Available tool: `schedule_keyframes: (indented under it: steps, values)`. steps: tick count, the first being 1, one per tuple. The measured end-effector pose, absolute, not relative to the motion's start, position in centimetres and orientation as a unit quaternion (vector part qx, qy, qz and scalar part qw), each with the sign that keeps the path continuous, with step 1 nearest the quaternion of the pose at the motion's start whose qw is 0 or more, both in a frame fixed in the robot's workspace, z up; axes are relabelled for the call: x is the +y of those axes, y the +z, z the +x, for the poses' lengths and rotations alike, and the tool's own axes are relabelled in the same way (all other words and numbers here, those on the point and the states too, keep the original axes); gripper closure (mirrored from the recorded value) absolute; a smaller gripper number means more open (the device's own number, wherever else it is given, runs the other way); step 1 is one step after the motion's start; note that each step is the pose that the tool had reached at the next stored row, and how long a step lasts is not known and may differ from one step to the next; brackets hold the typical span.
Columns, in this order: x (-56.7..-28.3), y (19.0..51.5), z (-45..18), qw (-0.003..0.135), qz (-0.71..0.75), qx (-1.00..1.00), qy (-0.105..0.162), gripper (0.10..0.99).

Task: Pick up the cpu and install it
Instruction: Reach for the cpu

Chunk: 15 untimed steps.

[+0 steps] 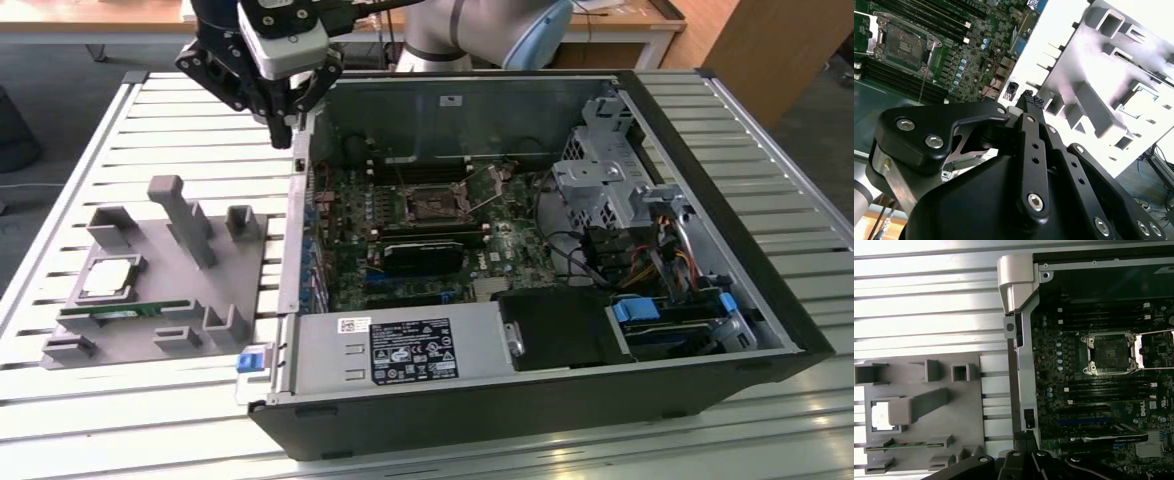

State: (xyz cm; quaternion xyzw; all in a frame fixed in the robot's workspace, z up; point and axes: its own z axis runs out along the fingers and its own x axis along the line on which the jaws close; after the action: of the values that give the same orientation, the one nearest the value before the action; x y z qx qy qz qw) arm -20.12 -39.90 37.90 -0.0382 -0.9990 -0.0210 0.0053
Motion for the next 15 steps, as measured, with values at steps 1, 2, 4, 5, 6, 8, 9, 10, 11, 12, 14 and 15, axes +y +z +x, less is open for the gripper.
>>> schedule_keyframes:
  steps: [1, 2, 4, 5, 6, 8, 9, 10, 11, 12, 14, 15]
  values:
    - [-39.9, 37.9, -20.2, 0.005, -0.038, -0.999, -0.021, 0.980]
    - [-39.9, 37.9, -20.3, 0.005, -0.038, -0.999, -0.021, 0.980]
    - [-39.9, 37.9, -20.5, 0.005, -0.038, -0.999, -0.021, 0.980]
    - [-39.9, 37.8, -20.6, 0.005, -0.038, -0.999, -0.021, 0.980]
    - [-39.9, 37.8, -20.7, 0.005, -0.038, -0.999, -0.021, 0.980]
    - [-39.9, 37.8, -20.9, 0.005, -0.038, -0.999, -0.021, 0.980]
    - [-39.9, 37.8, -21.0, 0.005, -0.038, -0.999, -0.021, 0.980]
    - [-39.9, 37.8, -21.1, 0.005, -0.038, -0.999, -0.021, 0.980]
    - [-39.9, 37.8, -21.2, 0.005, -0.038, -0.999, -0.021, 0.980]
    - [-39.9, 37.8, -21.3, 0.005, -0.038, -0.999, -0.021, 0.980]
    - [-39.9, 37.8, -21.5, 0.005, -0.038, -0.999, -0.021, 0.980]
    - [-39.9, 37.7, -21.6, 0.005, -0.038, -0.999, -0.021, 0.980]
